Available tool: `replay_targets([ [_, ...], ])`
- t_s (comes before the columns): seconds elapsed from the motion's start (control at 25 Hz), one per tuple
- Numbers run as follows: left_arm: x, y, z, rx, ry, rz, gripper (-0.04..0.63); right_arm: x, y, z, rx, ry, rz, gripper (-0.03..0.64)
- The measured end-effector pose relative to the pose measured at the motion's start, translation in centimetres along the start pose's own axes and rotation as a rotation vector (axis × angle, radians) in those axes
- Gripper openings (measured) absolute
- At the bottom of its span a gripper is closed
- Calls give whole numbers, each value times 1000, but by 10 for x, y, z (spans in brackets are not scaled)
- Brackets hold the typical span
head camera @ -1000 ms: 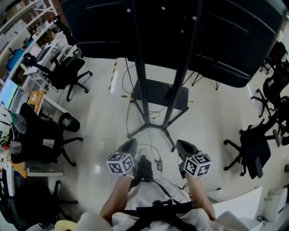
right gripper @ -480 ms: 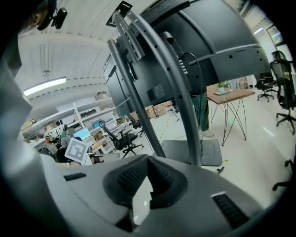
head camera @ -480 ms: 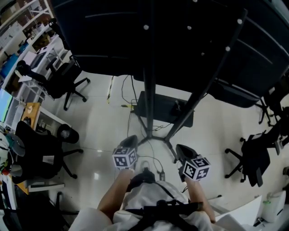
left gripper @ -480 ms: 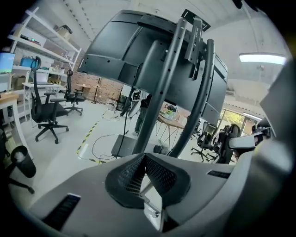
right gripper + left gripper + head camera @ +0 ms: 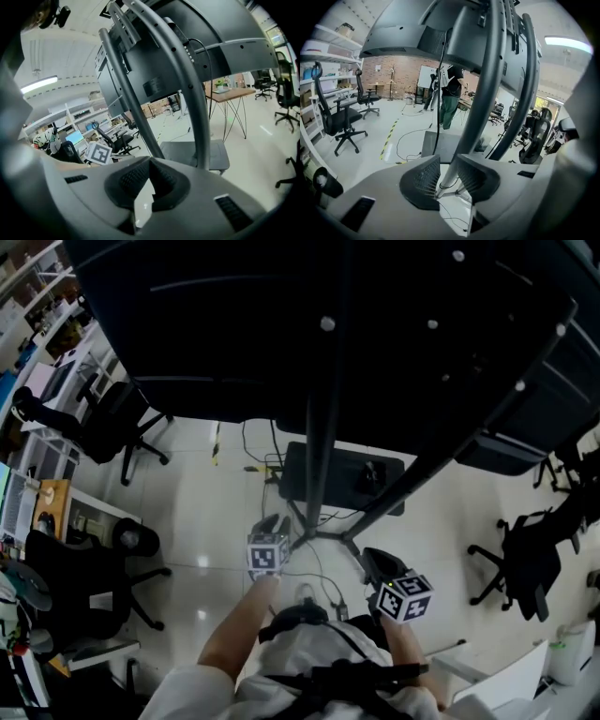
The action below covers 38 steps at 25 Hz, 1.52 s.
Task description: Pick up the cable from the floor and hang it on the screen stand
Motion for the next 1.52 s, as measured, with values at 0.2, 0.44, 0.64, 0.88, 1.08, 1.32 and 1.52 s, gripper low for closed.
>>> replay_targets([
  [0.2,10,-44,-17,25,-77,-41,123,7,-10,5,-40,-11,-3,8],
  [0.44,12,-91,-33,28,-104,-77,135,4,-27,20,-75,-37,-2,8],
  [0.64,9,-113,-39,24,-151,-117,137,4,-35,27,-87,-52,7,8],
  [0.88,11,-129,-43,29,-166,-124,137,1,-34,31,-95,-51,7,8],
  [1.08,15,-136,-38,7,-180,-122,49,-7,-21,40,-116,-63,-3,8],
  [1.32,8,-116,-23,4,-194,-106,21,-11,-1,42,-111,-75,6,8],
  [1.52,-11,-76,6,-19,-125,-52,18,-21,23,46,-69,-62,2,8],
])
Point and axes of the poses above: the fingertips, and each gripper's own axes: y backward along the fingers, z to its right, x out of its top, the point moved 10 cm from there along y, backward along the fingers, and after that the axes turned 7 degrees about y, right-handed, at the moved point
